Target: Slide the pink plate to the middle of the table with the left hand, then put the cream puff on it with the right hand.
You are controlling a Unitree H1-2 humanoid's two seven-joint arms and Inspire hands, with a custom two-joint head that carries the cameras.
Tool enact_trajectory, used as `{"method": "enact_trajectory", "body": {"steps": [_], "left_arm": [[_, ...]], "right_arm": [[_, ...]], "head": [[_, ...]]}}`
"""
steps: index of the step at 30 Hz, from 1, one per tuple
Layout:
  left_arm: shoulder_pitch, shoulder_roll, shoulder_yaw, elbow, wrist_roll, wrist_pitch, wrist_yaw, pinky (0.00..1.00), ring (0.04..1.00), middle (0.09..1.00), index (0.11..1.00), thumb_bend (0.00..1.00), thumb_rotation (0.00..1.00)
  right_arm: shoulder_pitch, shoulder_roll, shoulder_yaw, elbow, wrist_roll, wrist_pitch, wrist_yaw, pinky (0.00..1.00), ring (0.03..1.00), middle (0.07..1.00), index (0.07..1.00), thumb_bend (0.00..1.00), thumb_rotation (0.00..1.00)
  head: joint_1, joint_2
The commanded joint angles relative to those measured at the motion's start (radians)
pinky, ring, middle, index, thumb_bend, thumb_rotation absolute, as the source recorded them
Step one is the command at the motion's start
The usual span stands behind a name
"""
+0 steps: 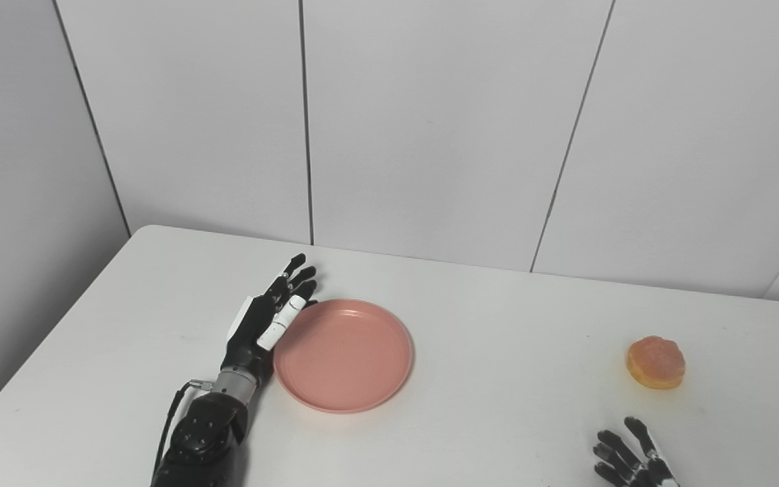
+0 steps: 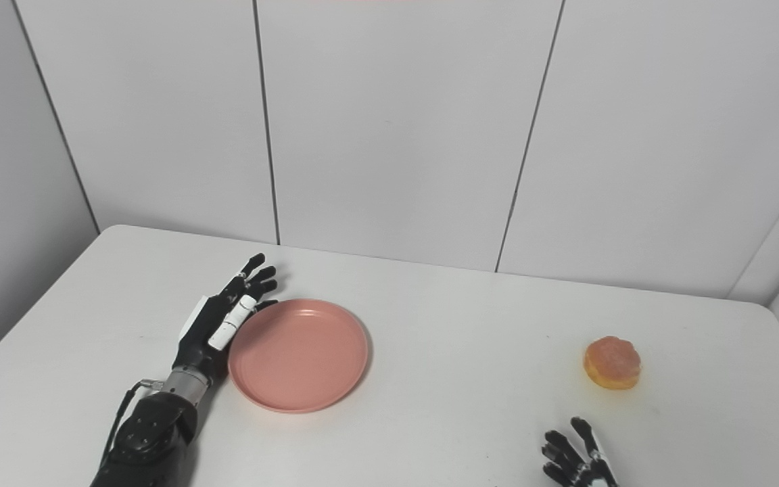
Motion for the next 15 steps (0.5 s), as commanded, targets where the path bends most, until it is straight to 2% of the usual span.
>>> {"method": "enact_trajectory", "body": {"steps": [1,7,12,15], "left_arm": [[0.027,-0.035,-0.019,0.008,0.001,0.005,0.007,0.82,0.910,0.910,0.923,0.78,0.74],[0.038,-0.046,-0.037,-0.011,0.022,0.026,0.024,0.83,0.902,0.909,0.932,0.78,0.77],[0.054,-0.054,-0.043,-0.076,0.021,0.100,0.025,0.86,0.911,0.920,0.946,0.78,0.80],[0.061,-0.051,-0.051,-0.099,0.030,0.115,0.026,0.89,0.919,0.918,0.949,0.77,0.81]], "right_arm": [[0.007,0.020,0.021,-0.027,-0.019,0.043,0.000,0.83,0.843,0.842,0.940,0.89,1.00],[0.007,0.054,0.043,-0.051,-0.050,0.082,-0.027,0.82,0.841,0.839,0.925,0.90,1.00],[0.002,0.080,0.065,-0.065,-0.065,0.103,-0.041,0.83,0.846,0.842,0.917,0.88,1.00],[0.000,0.097,0.080,-0.070,-0.084,0.111,-0.052,0.83,0.847,0.844,0.918,0.89,1.00]], "head": [[-0.023,0.003],[-0.095,0.016],[-0.173,0.029],[-0.222,0.035]]}}
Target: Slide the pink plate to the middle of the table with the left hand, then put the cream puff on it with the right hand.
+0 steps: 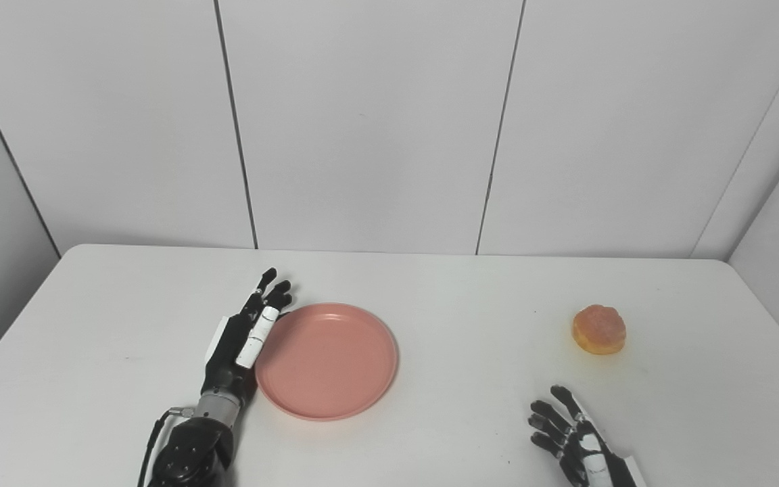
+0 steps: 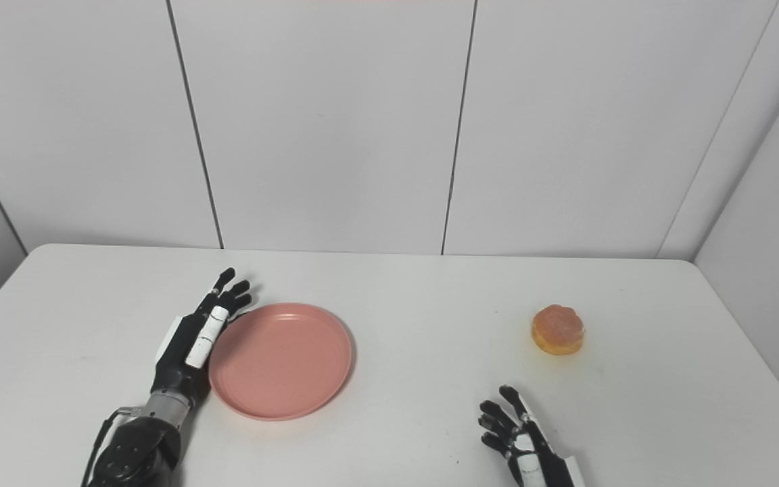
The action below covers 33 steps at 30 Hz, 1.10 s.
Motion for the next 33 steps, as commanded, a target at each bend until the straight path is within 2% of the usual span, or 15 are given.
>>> {"method": "enact_trajectory", "body": {"steps": [1,10,14,19,23,27,33], "left_arm": [[0.026,-0.007,-0.017,-0.020,0.011,0.026,0.000,0.90,0.923,0.919,0.950,0.79,0.81],[0.029,-0.024,-0.030,-0.061,0.006,0.047,0.005,0.91,0.905,0.907,0.941,0.80,0.81],[0.029,-0.039,-0.027,-0.082,-0.006,0.068,0.008,0.94,0.929,0.928,0.939,0.83,0.82],[0.026,-0.056,-0.013,-0.079,-0.022,0.057,0.019,0.96,0.933,0.935,0.928,0.87,0.82],[0.030,-0.076,0.008,-0.075,-0.045,0.035,0.033,1.00,0.950,0.942,0.940,0.89,0.80],[0.039,-0.086,0.012,-0.095,-0.045,0.016,0.043,1.00,0.971,0.985,0.961,0.86,0.81],[0.050,-0.094,0.009,-0.124,-0.043,0.028,0.051,1.00,0.973,0.995,0.962,0.88,0.83]], "right_arm": [[-0.001,0.022,0.030,-0.024,-0.017,0.035,0.009,0.83,0.846,0.843,0.919,0.89,1.00],[-0.010,0.056,0.060,-0.026,-0.059,0.044,-0.013,0.82,0.841,0.845,0.926,0.92,1.00],[-0.018,0.073,0.072,-0.018,-0.077,0.048,-0.021,0.82,0.836,0.843,0.932,0.92,1.00],[-0.028,0.091,0.083,-0.011,-0.093,0.060,-0.030,0.82,0.835,0.844,0.936,0.93,1.00],[-0.032,0.104,0.090,-0.012,-0.104,0.074,-0.034,0.82,0.837,0.846,0.940,0.93,1.00],[-0.033,0.108,0.097,-0.017,-0.118,0.082,-0.039,0.82,0.840,0.846,0.942,0.94,1.00],[-0.031,0.103,0.097,-0.026,-0.121,0.084,-0.039,0.81,0.851,0.857,0.943,0.93,1.00]], "head": [[0.000,0.001],[-0.096,0.006],[-0.131,0.005],[-0.188,0.005],[-0.210,0.007],[-0.221,0.008],[-0.223,0.010]]}}
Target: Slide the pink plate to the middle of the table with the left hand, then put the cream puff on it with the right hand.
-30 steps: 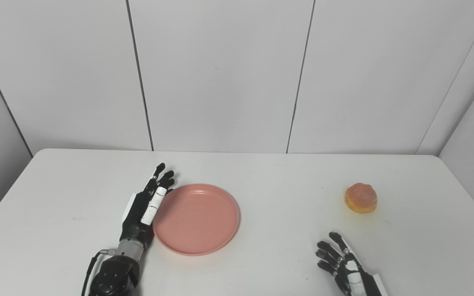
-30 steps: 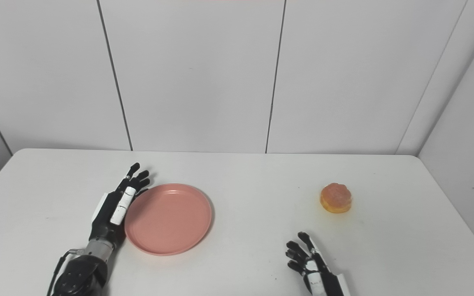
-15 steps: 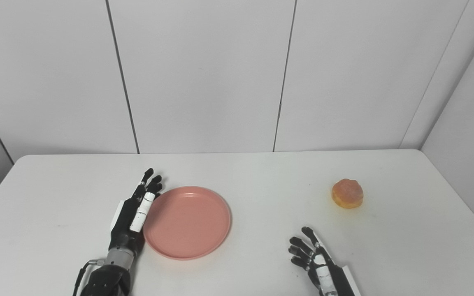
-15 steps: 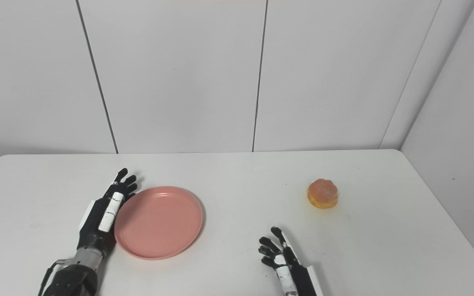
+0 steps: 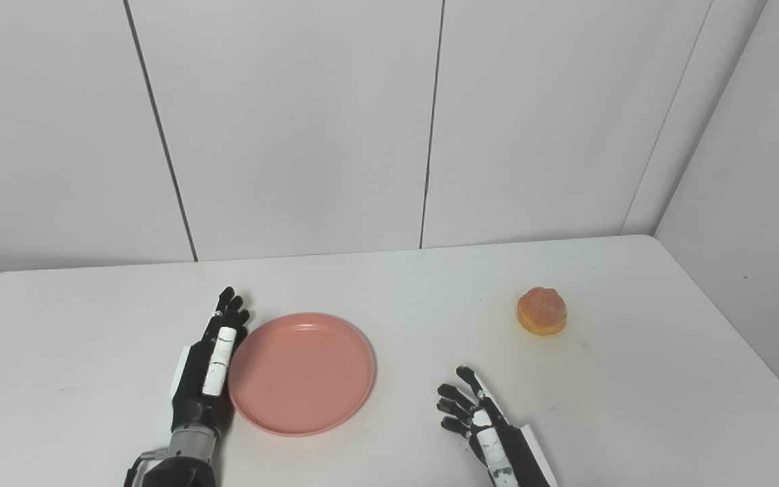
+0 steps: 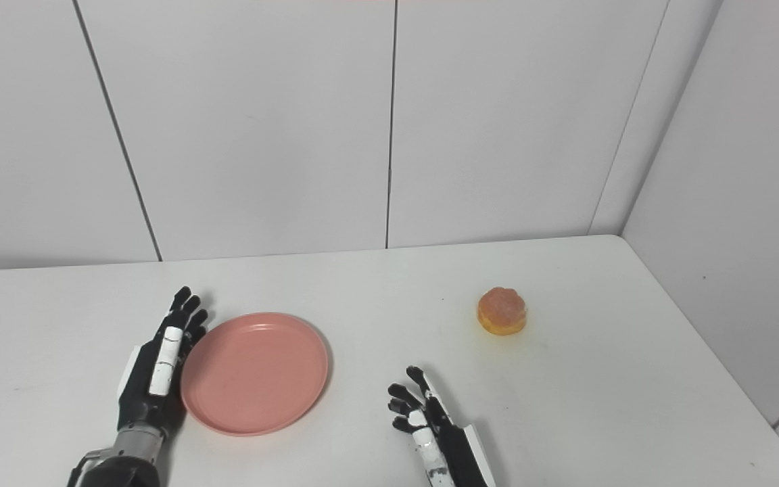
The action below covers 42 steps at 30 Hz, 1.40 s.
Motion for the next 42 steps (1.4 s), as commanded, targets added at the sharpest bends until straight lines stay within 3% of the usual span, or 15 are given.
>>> {"method": "enact_trajectory", "body": {"steps": [1,6,12,16,21,23,31,33,37,40,42], "left_arm": [[-0.003,-0.003,0.000,-0.024,-0.006,-0.001,0.003,1.00,0.977,0.995,0.962,0.87,0.83],[0.008,-0.011,0.002,-0.051,-0.012,0.028,0.011,1.00,0.961,0.969,0.945,0.85,0.84],[0.007,-0.015,0.014,-0.075,-0.041,0.074,0.009,1.00,0.959,0.952,0.941,0.89,0.80],[0.006,-0.017,0.011,-0.081,-0.035,0.079,0.007,1.00,0.963,0.950,0.939,0.90,0.81],[0.006,-0.015,0.011,-0.082,-0.037,0.082,0.004,1.00,0.961,0.946,0.939,0.90,0.81],[0.006,-0.016,0.013,-0.087,-0.040,0.087,0.005,1.00,0.956,0.946,0.930,0.89,0.80],[0.007,-0.016,0.013,-0.098,-0.039,0.104,0.005,1.00,0.959,0.953,0.939,0.88,0.80],[0.007,-0.019,0.016,-0.095,-0.042,0.102,0.007,1.00,0.960,0.955,0.937,0.89,0.79],[0.007,-0.024,0.020,-0.103,-0.037,0.111,0.017,1.00,0.952,0.960,0.920,0.88,0.78],[0.007,-0.025,0.018,-0.111,-0.027,0.116,0.025,1.00,0.951,0.961,0.918,0.89,0.79],[0.009,-0.023,0.014,-0.110,-0.026,0.112,0.023,0.98,0.956,0.967,0.922,0.89,0.80]], "right_arm": [[-0.002,0.006,0.013,-0.018,-0.008,0.026,0.013,0.81,0.854,0.861,0.944,0.92,0.99],[0.008,0.006,0.000,-0.036,-0.047,0.002,-0.013,0.82,0.861,0.886,0.943,0.87,0.95],[0.009,0.028,-0.046,-0.165,-0.031,0.107,-0.036,0.89,0.904,0.906,0.948,0.88,0.96],[-0.026,0.003,-0.065,-0.264,-0.085,0.164,-0.031,0.82,0.881,0.892,0.955,0.94,0.86],[-0.111,-0.078,-0.076,-0.337,-0.252,0.188,-0.021,0.78,0.849,0.895,0.969,0.98,0.78],[-0.157,-0.106,-0.097,-0.347,-0.270,0.208,-0.014,0.83,0.854,0.883,0.939,1.00,0.68],[-0.322,-0.276,-0.155,-0.361,-0.308,0.315,0.089,0.84,0.904,0.889,0.897,1.00,0.54],[-0.360,-0.318,-0.160,-0.361,-0.304,0.359,0.128,0.84,0.907,0.894,0.905,1.00,0.52],[-0.431,-0.402,-0.156,-0.328,-0.338,0.390,0.176,0.73,0.867,0.883,0.909,1.00,0.51],[-0.472,-0.451,-0.155,-0.263,-0.384,0.356,0.174,0.67,0.824,0.878,0.895,1.00,0.51],[-0.501,-0.501,-0.137,-0.217,-0.437,0.348,0.186,0.71,0.840,0.890,0.903,1.00,0.53]], "head": [[-0.003,0.000],[0.001,0.003],[0.007,-0.003],[0.010,-0.008],[0.004,-0.016],[0.004,-0.016],[0.004,-0.023],[0.005,-0.024],[0.008,-0.024],[0.011,-0.025],[0.013,-0.027]]}}
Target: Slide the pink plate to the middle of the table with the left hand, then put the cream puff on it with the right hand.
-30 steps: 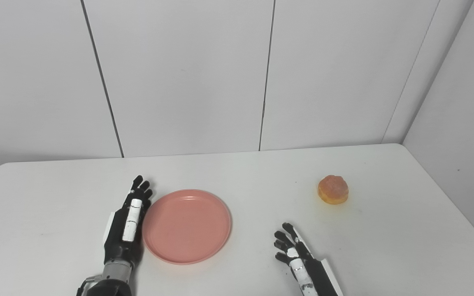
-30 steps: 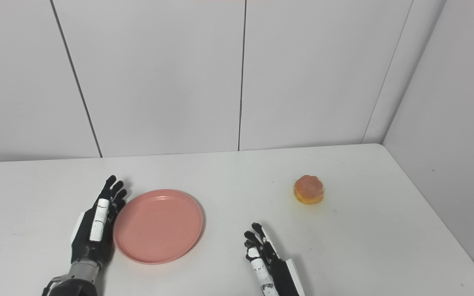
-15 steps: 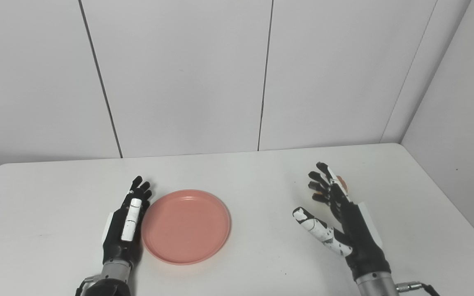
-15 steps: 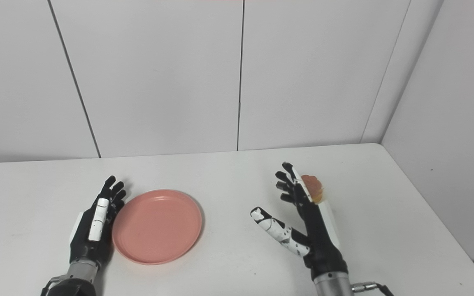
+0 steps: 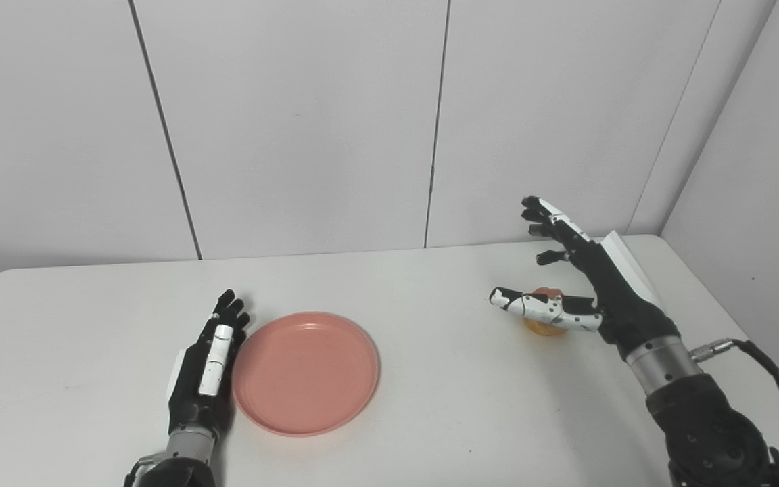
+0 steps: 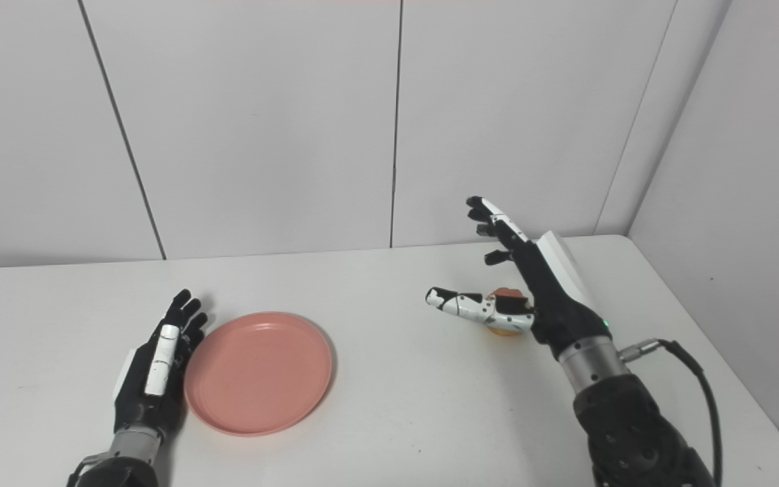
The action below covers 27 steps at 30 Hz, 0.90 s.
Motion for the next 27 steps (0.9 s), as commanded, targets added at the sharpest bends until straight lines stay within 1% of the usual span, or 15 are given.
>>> {"method": "enact_trajectory", "body": {"steps": [1,3,5,7,9,11,13,15,17,19,21,24,27], "left_arm": [[-0.008,-0.002,-0.004,-0.019,-0.002,-0.006,-0.002,0.98,0.960,0.970,0.927,0.89,0.80],[-0.007,0.000,-0.005,-0.020,-0.006,-0.005,-0.005,0.99,0.963,0.971,0.929,0.89,0.80],[-0.007,0.000,-0.005,-0.018,-0.011,-0.009,-0.009,1.00,0.969,0.975,0.933,0.89,0.79],[-0.007,0.003,-0.009,-0.017,-0.006,-0.008,-0.009,1.00,0.969,0.973,0.935,0.89,0.80],[-0.006,0.003,-0.011,-0.018,-0.003,-0.006,-0.008,1.00,0.970,0.970,0.936,0.89,0.80],[-0.004,0.003,-0.012,-0.020,-0.005,-0.004,-0.007,1.00,0.972,0.965,0.934,0.89,0.80],[-0.003,0.003,-0.013,-0.018,-0.003,-0.007,-0.006,1.00,0.975,0.965,0.937,0.89,0.80],[-0.001,0.004,-0.015,-0.021,-0.001,-0.006,-0.006,1.00,0.973,0.963,0.940,0.88,0.81],[0.000,0.004,-0.015,-0.023,-0.004,-0.005,-0.008,0.99,0.974,0.964,0.940,0.88,0.81],[-0.001,0.006,-0.014,-0.017,-0.006,-0.009,-0.009,1.00,0.975,0.965,0.939,0.89,0.80],[-0.001,0.009,-0.017,-0.010,0.002,-0.014,-0.007,0.99,0.976,0.970,0.940,0.91,0.81],[0.003,0.008,-0.020,-0.016,0.009,-0.014,-0.003,0.96,0.968,0.962,0.937,0.90,0.81],[0.004,0.009,-0.023,-0.013,0.007,-0.020,-0.007,0.99,0.980,0.973,0.942,0.90,0.81]], "right_arm": [[-0.051,-0.073,0.011,0.020,-0.061,-0.028,0.013,0.75,0.879,0.913,0.914,1.00,0.54],[-0.074,-0.116,0.035,0.056,-0.109,-0.015,0.039,0.76,0.896,0.925,0.920,1.00,0.55],[-0.098,-0.165,0.069,0.096,-0.159,0.002,0.082,0.79,0.914,0.936,0.924,1.00,0.58],[-0.119,-0.199,0.097,0.137,-0.194,0.012,0.119,0.81,0.923,0.939,0.906,1.00,0.56],[-0.138,-0.218,0.117,0.184,-0.214,0.006,0.144,0.81,0.925,0.936,0.884,1.00,0.54],[-0.153,-0.229,0.133,0.231,-0.229,-0.010,0.155,0.78,0.914,0.927,0.869,1.00,0.52],[-0.166,-0.237,0.150,0.276,-0.247,-0.025,0.160,0.77,0.911,0.925,0.865,1.00,0.51],[-0.179,-0.241,0.166,0.323,-0.266,-0.041,0.153,0.78,0.899,0.915,0.858,1.00,0.48],[-0.190,-0.242,0.178,0.367,-0.278,-0.060,0.140,0.77,0.889,0.908,0.851,1.00,0.47],[-0.204,-0.242,0.195,0.419,-0.297,-0.079,0.130,0.76,0.882,0.906,0.849,1.00,0.48],[-0.217,-0.241,0.210,0.460,-0.313,-0.094,0.125,0.77,0.880,0.905,0.857,1.00,0.51],[-0.233,-0.234,0.227,0.507,-0.326,-0.096,0.125,0.79,0.886,0.906,0.861,1.00,0.50],[-0.247,-0.227,0.234,0.551,-0.320,-0.100,0.125,0.79,0.892,0.914,0.868,1.00,0.51]], "head": [[0.001,0.001],[0.001,0.001],[0.003,-0.001],[0.005,-0.002],[0.007,-0.002],[0.010,-0.001],[0.014,0.000],[0.017,0.000],[0.019,0.001],[0.021,0.001],[0.022,0.002],[0.025,0.002],[0.027,0.002]]}}
